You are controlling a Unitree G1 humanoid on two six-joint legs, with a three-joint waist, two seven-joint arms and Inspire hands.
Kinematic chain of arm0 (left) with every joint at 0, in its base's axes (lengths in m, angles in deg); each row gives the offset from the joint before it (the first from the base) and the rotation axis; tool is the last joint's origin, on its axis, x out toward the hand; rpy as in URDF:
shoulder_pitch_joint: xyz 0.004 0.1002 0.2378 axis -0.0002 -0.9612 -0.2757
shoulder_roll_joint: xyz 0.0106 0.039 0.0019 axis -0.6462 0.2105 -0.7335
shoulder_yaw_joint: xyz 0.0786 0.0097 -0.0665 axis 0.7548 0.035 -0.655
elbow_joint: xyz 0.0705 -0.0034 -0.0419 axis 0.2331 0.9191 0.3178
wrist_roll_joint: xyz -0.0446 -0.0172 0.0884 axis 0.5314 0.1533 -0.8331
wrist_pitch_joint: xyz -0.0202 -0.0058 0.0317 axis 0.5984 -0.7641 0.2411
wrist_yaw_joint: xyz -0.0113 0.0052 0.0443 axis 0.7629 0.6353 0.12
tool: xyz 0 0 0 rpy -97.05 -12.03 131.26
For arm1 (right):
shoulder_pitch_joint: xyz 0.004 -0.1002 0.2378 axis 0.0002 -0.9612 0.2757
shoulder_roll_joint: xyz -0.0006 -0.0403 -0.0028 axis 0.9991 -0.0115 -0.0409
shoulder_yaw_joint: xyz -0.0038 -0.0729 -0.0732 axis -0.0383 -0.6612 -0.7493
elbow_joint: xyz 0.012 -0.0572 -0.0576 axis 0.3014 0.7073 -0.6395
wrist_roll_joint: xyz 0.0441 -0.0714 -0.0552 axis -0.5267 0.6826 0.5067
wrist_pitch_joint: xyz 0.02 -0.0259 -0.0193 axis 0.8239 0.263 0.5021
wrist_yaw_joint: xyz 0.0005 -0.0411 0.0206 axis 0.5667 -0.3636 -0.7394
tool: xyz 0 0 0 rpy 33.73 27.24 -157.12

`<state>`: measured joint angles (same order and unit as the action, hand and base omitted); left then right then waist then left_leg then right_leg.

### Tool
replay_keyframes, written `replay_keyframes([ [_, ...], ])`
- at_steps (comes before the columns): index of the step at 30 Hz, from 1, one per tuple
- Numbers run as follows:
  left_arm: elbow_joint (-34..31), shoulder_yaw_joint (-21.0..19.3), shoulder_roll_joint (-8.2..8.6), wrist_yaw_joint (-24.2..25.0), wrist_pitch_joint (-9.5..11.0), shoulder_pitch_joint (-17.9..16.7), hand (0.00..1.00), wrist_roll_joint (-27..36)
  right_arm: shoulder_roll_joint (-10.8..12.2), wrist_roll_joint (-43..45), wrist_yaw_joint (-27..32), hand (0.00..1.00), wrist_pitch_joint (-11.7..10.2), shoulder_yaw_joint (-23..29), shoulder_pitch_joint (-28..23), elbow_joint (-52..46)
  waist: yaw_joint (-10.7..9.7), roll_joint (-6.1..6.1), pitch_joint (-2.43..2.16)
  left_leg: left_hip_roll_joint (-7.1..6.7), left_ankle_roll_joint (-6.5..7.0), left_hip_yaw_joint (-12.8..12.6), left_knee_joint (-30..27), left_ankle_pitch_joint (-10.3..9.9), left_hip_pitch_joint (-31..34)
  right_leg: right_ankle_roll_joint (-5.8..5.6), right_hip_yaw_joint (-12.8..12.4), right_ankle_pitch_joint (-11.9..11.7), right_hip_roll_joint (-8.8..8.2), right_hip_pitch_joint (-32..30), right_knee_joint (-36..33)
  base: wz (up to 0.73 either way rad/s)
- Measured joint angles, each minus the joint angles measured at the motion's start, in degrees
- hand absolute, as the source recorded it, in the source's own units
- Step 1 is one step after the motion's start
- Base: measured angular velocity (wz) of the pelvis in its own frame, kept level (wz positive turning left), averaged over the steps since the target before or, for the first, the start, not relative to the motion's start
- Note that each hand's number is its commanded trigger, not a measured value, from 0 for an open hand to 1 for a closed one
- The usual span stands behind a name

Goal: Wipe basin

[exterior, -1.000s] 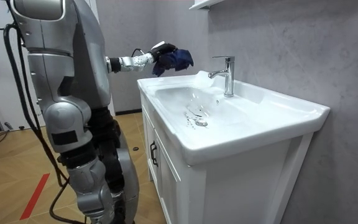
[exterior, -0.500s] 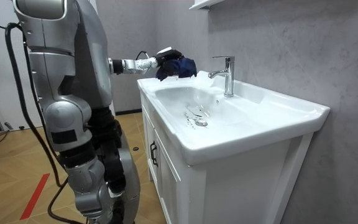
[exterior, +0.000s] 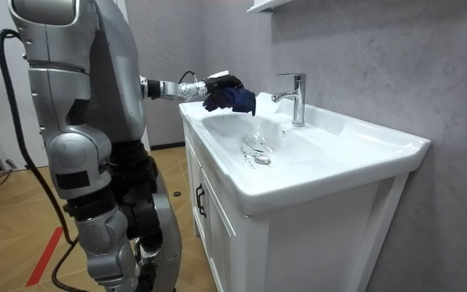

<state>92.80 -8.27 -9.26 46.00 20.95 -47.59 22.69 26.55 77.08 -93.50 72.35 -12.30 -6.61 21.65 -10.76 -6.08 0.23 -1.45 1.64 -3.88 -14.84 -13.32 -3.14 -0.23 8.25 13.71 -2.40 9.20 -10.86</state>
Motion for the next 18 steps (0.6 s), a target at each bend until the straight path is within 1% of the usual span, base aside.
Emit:
replay_keyframes([
  [1,1.6,0.3,-0.01,1.2,-0.9,0.8,1.00,0.0,-0.2,0.0,0.0,0.00,0.4,0.0,0.0,-0.4,0.0,-0.26,0.04,0.09,0.00,-0.4,-0.1,0.0,0.2,0.01,-0.2,0.0,0.02,-0.1,0.0,-0.11],
  [2,2.5,0.4,-0.01,2.2,-1.3,1.4,1.00,0.0,-0.3,0.0,0.0,0.00,0.6,0.1,0.0,-0.7,-0.2,-0.64,0.01,0.17,0.00,-0.6,-0.4,0.0,0.5,0.04,-0.3,0.0,0.04,-0.1,-0.1,-0.07],
  [3,3.0,0.4,0.00,2.6,-1.3,1.6,1.00,0.0,-0.3,0.0,0.0,0.00,0.6,0.1,0.0,-0.8,-0.3,-0.52,0.20,0.21,0.00,-0.7,-0.6,0.0,0.5,0.04,-0.3,0.0,0.05,-0.2,-0.1,0.00],
  [4,3.8,0.4,0.00,3.5,-1.4,1.9,1.00,0.0,-0.3,0.0,0.0,0.00,0.7,0.2,0.0,-0.9,-0.5,-0.61,0.25,0.30,0.00,-0.7,-0.6,0.0,0.6,0.05,-0.3,0.0,0.12,-0.2,-0.2,0.00],
  [5,4.3,0.4,0.00,4.2,-1.4,2.2,1.00,-0.1,-0.3,0.1,0.1,0.00,0.8,0.3,0.1,-1.2,-0.8,-0.60,0.49,0.41,-0.01,-0.8,-0.7,0.0,0.6,0.05,-0.3,0.0,0.16,-0.4,-0.7,0.00],
  [6,4.3,0.4,-0.01,4.6,-1.4,2.2,1.00,-0.1,-0.3,0.2,0.1,0.00,0.8,0.6,0.1,-1.3,-1.2,-0.75,0.55,0.51,-0.01,-0.8,-0.7,0.0,0.8,0.05,-0.3,0.0,0.17,-0.7,-0.9,0.00],
  [7,4.6,0.4,-0.01,4.9,-1.3,2.3,1.00,-0.2,-0.5,0.4,0.2,0.00,0.8,0.8,0.1,-1.9,-1.4,-0.90,0.48,0.71,0.00,-0.8,-1.0,0.0,1.6,0.06,-0.3,0.0,0.18,-1.5,-1.1,-0.03],
  [9,6.3,0.5,-0.01,4.9,-1.2,3.7,1.00,-0.2,-1.0,0.5,0.4,0.00,0.6,0.8,0.4,-2.5,-1.6,-1.34,0.57,0.69,0.02,-0.9,-2.0,0.0,3.1,0.11,-0.4,0.1,0.16,-3.2,-2.4,-0.03],
  [10,8.9,0.5,-0.02,4.9,-1.2,5.8,1.00,-0.1,-1.3,0.7,0.5,0.00,0.7,1.2,1.0,-2.5,-1.7,-1.69,0.50,0.76,0.06,-1.3,-2.6,0.0,4.3,0.23,-0.5,0.2,0.05,-4.6,-3.5,-0.08],
  [11,12.2,0.5,-0.27,4.9,-1.2,8.1,1.00,0.1,-1.5,0.7,0.6,0.00,0.8,1.3,1.7,-2.6,-1.5,-1.70,0.63,0.80,0.16,-1.6,-3.0,0.1,5.0,0.33,-0.8,0.5,-0.08,-5.9,-4.7,-0.13],
  [12,13.6,0.5,-0.48,4.9,-1.3,8.9,1.00,0.4,-1.6,0.7,0.6,0.00,0.9,1.6,2.1,-2.6,-1.5,-1.69,0.63,0.81,0.19,-1.9,-3.1,0.1,5.3,0.38,-1.1,0.7,-0.14,-6.5,-5.4,-0.19],
  [14,18.6,0.5,-0.81,4.9,-1.4,11.5,1.00,0.5,-2.1,-0.1,0.8,0.00,0.8,2.0,3.0,-2.6,-1.7,-1.31,0.90,0.71,0.29,-2.6,-4.2,0.0,6.2,0.34,-2.3,2.2,-0.43,-8.5,-8.1,-0.14],
  [16,22.3,0.5,-0.80,4.8,-1.3,13.2,1.00,0.5,-2.5,-0.4,1.7,0.00,0.7,2.0,3.5,-2.5,-1.7,-1.24,0.88,0.72,0.40,-3.0,-5.2,-0.3,7.4,0.28,-3.2,3.0,-0.47,-10.7,-10.0,-0.10],
  [18,24.6,0.5,-0.80,4.7,-1.3,14.4,1.00,0.5,-2.7,-1.5,2.3,0.00,0.6,2.0,3.9,-2.4,-1.7,-1.43,0.74,0.81,0.41,-3.4,-6.2,-0.3,9.3,0.36,-3.5,3.1,-0.52,-13.0,-11.5,-0.12],
])
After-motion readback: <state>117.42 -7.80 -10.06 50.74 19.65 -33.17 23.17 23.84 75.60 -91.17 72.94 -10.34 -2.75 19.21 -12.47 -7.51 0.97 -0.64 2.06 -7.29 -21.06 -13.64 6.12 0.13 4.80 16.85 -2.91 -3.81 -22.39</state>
